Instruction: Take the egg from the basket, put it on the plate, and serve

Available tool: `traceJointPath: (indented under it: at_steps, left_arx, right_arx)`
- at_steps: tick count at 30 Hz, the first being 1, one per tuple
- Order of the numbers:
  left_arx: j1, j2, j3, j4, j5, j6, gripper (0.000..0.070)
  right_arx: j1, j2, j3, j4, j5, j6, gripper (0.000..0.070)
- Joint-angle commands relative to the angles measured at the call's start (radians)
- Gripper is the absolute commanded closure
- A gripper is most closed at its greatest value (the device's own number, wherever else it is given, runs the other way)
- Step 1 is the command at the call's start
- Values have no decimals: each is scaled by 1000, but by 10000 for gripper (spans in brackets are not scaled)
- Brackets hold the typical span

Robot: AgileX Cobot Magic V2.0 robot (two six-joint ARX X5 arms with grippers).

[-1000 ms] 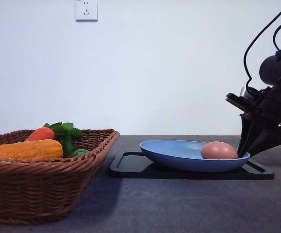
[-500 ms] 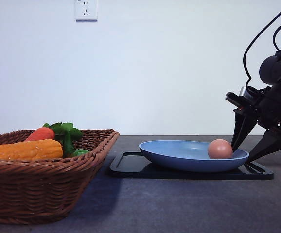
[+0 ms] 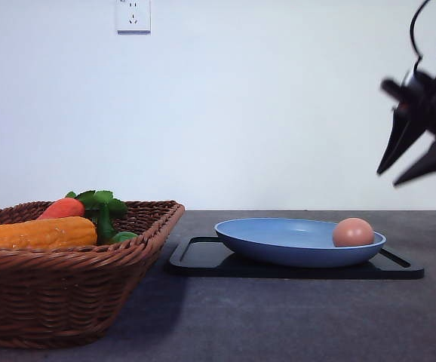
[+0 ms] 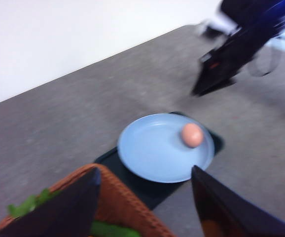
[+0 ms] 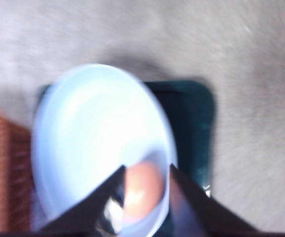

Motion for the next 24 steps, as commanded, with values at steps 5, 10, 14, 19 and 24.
traceJointPath:
  at_steps: [5,10,14,19,24]
  left_arx:
    - [42,91,20,-18,-79,89,700]
    - [138,151,20,-71,-91,86,700]
    - [254,167,4,-126,-85,72,700]
    - [415,142,-67,-116,-22,-19,700]
    - [512,74,-147,-52,95,-64,700]
  right_arx:
    - [24,-130,18,-130,24,-91,700]
    - [116,-239,13,-253,204,-128,700]
    - [216,-337,-17,-256,392,-131,700]
    - [346,-468,-101,-173,590,-131,700]
    - [428,-616,-258,0,690,-131,700]
